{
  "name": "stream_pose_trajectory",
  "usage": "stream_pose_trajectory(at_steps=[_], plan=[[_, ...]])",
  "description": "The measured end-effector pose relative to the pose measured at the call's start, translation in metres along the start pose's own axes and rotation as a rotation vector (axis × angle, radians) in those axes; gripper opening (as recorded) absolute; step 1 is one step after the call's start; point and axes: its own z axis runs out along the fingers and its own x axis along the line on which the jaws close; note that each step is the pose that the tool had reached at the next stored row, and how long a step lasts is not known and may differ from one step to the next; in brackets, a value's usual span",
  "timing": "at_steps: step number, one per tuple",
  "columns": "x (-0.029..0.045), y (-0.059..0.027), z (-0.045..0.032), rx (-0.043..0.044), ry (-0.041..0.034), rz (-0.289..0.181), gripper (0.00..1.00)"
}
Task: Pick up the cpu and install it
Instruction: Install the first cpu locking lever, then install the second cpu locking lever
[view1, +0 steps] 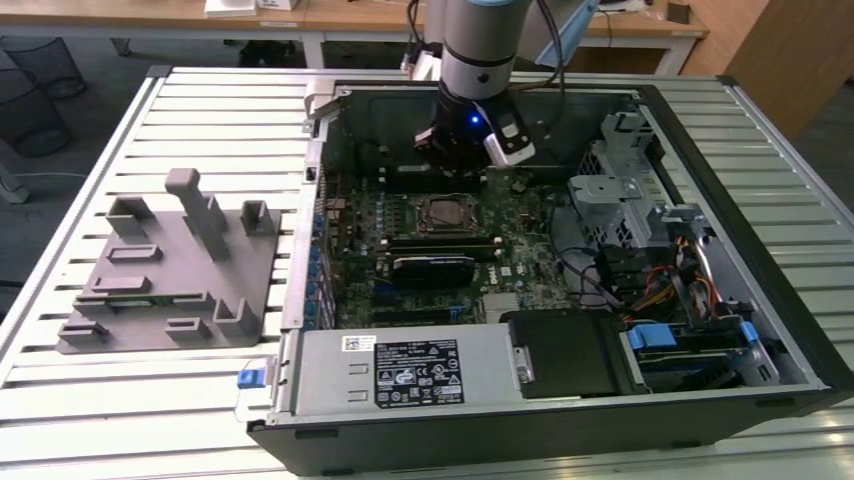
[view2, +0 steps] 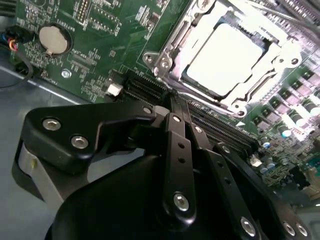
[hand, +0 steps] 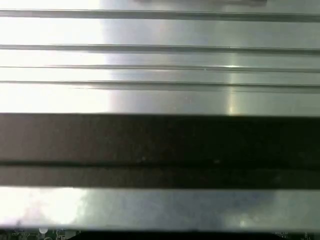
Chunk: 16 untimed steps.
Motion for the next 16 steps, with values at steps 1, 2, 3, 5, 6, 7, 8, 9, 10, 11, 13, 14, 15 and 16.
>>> stream_pose_trajectory(at_steps=[1, 2, 3, 5, 6, 7, 8, 9, 10, 11, 13, 14, 15, 16], plan=[[0.0000, -0.0007, -0.0001, 0.0001, 0.0000, 0.000, 0.11], [0.0000, -0.0017, -0.0002, 0.0001, 0.0000, 0.000, 0.11], [0.0000, -0.0021, -0.0003, 0.0001, 0.0000, 0.000, 0.11], [0.0000, -0.0029, -0.0004, 0.0001, 0.0001, 0.000, 0.11], [0.0000, -0.0033, -0.0004, 0.0001, 0.0000, 0.000, 0.11], [0.0000, -0.0039, -0.0004, 0.0001, 0.0000, 0.000, 0.11], [0.0000, -0.0044, -0.0005, 0.0001, 0.0000, 0.000, 0.11], [0.0000, -0.0048, -0.0006, 0.0001, 0.0000, 0.000, 0.11], [0.0000, -0.0052, -0.0006, 0.0000, 0.0000, 0.000, 0.11], [-0.0001, -0.0056, -0.0006, 0.0001, 0.0000, 0.000, 0.11], [-0.0001, -0.0065, -0.0007, 0.0001, 0.0000, 0.000, 0.11], [-0.0001, -0.0069, -0.0008, 0.0001, 0.0000, 0.000, 0.11], [-0.0001, -0.0073, -0.0008, 0.0001, 0.0000, 0.000, 0.11], [-0.0001, -0.0077, -0.0009, 0.0000, 0.0000, 0.000, 0.11]])
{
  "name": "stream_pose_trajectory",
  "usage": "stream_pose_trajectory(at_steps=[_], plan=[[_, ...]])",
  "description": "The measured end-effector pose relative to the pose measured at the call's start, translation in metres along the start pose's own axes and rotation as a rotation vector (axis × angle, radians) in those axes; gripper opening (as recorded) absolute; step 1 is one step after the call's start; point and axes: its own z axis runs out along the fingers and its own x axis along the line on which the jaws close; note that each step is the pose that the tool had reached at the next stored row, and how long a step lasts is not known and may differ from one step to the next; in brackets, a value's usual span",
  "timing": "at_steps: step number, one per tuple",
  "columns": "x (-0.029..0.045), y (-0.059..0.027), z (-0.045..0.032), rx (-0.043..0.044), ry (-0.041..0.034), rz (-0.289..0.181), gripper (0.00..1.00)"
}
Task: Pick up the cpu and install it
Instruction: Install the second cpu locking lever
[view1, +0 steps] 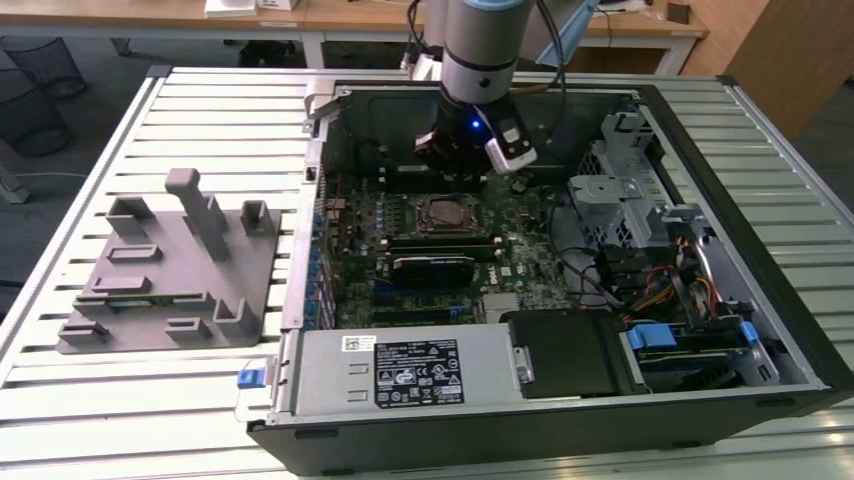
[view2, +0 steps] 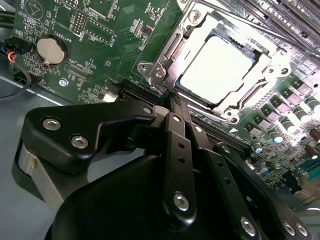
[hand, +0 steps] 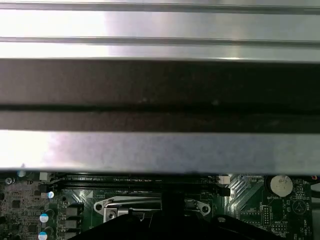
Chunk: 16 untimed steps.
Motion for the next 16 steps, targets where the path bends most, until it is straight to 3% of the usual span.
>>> stream_pose_trajectory(at_steps=[16], plan=[[-0.0003, -0.0154, -0.0017, 0.0001, 0.0001, 0.000, 0.11]])
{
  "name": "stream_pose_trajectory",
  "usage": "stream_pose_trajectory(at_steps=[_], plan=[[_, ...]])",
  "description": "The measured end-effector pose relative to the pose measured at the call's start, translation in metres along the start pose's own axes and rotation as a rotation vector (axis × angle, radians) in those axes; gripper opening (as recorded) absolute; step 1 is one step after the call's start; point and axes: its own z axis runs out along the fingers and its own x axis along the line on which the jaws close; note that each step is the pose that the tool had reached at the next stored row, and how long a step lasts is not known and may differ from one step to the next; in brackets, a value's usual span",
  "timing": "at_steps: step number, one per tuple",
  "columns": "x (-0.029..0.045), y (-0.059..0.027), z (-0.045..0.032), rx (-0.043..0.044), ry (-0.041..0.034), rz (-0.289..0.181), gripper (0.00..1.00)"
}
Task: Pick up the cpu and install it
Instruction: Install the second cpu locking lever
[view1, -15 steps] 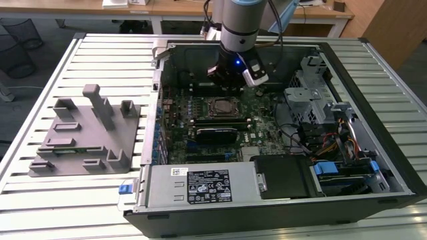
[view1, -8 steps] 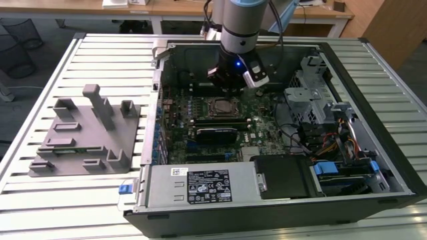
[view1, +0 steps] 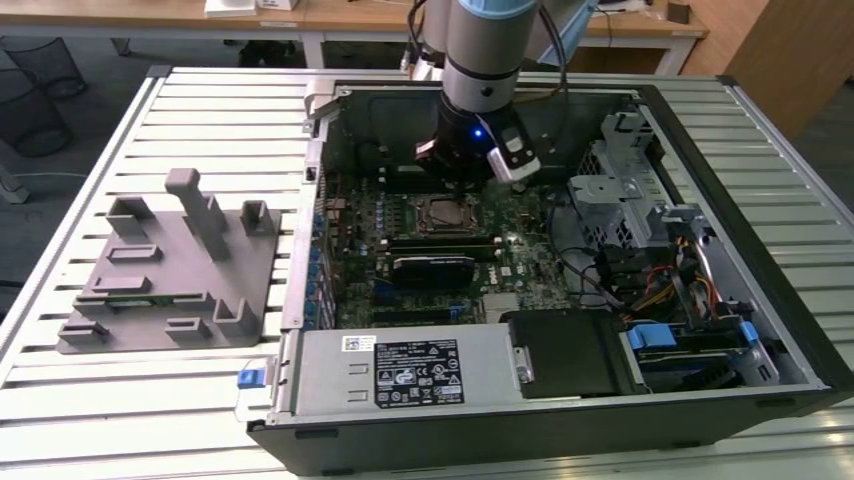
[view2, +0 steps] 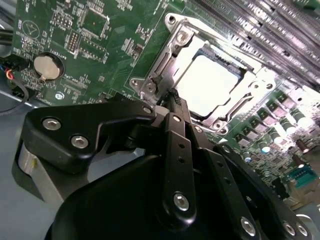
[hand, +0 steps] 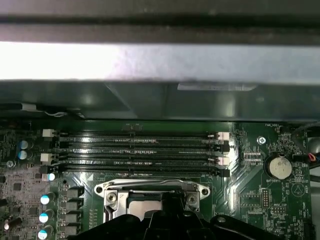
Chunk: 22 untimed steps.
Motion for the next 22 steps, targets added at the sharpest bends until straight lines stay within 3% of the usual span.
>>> stream_pose_trajectory(at_steps=[5, 13, 22], plan=[[0.0000, -0.0005, -0.0048, -0.0001, 0.0000, 0.000, 0.11], [0.0001, 0.0019, -0.0268, -0.0001, 0.0000, 0.000, 0.11], [0.0001, -0.0052, -0.0288, -0.0001, 0.0000, 0.000, 0.11]])
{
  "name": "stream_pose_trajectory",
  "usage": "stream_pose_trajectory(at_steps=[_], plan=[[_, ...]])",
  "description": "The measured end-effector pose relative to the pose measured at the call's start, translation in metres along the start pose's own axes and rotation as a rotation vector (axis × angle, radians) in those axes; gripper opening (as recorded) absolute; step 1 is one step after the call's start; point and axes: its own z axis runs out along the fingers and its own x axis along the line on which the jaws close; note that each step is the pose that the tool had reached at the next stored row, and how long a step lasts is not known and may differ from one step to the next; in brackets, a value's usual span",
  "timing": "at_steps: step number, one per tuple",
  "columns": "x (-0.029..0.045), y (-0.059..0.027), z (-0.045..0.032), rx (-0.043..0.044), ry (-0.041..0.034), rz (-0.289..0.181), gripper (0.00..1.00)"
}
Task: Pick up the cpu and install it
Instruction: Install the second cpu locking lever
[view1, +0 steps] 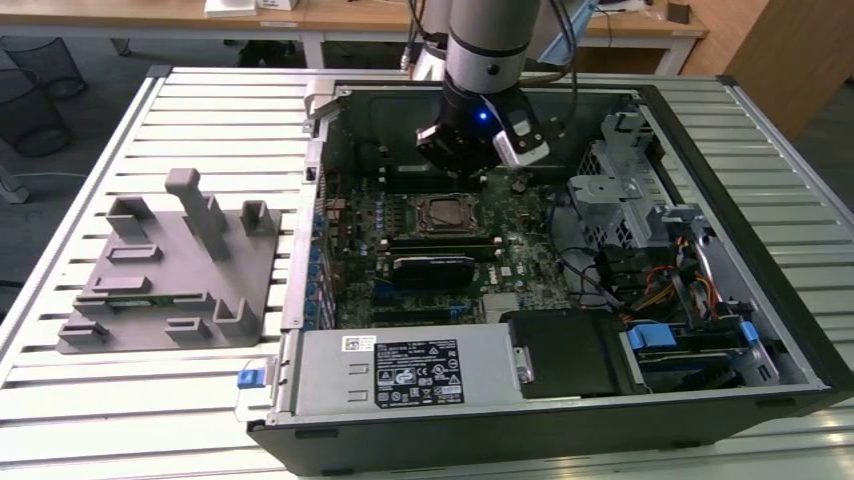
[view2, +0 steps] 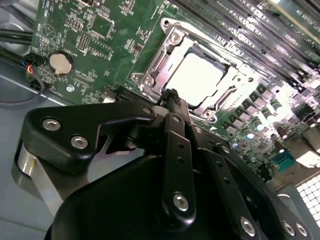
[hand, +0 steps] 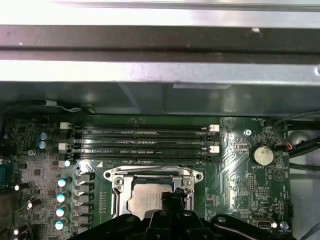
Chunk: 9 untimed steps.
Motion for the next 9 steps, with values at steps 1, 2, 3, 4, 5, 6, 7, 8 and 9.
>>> stream_pose_trajectory(at_steps=[1, 2, 3, 4, 5, 6, 7, 8, 9], plan=[[0.0000, -0.0009, -0.0001, 0.0000, 0.0000, 0.000, 0.11], [0.0000, -0.0022, -0.0002, 0.0000, 0.0000, 0.000, 0.11], [0.0000, -0.0039, -0.0004, 0.0000, 0.0000, 0.000, 0.11], [0.0000, -0.0056, -0.0006, -0.0001, 0.0000, 0.000, 0.11], [0.0000, -0.0069, -0.0007, -0.0001, 0.0000, 0.000, 0.11], [0.0000, -0.0082, -0.0009, 0.0000, 0.0000, 0.000, 0.11], [0.0000, -0.0097, -0.0010, -0.0001, 0.0000, 0.000, 0.11], [0.0000, -0.0115, -0.0013, 0.0000, 0.0000, 0.000, 0.11], [0.0000, -0.0139, -0.0015, 0.0001, 0.0000, 0.000, 0.11]])
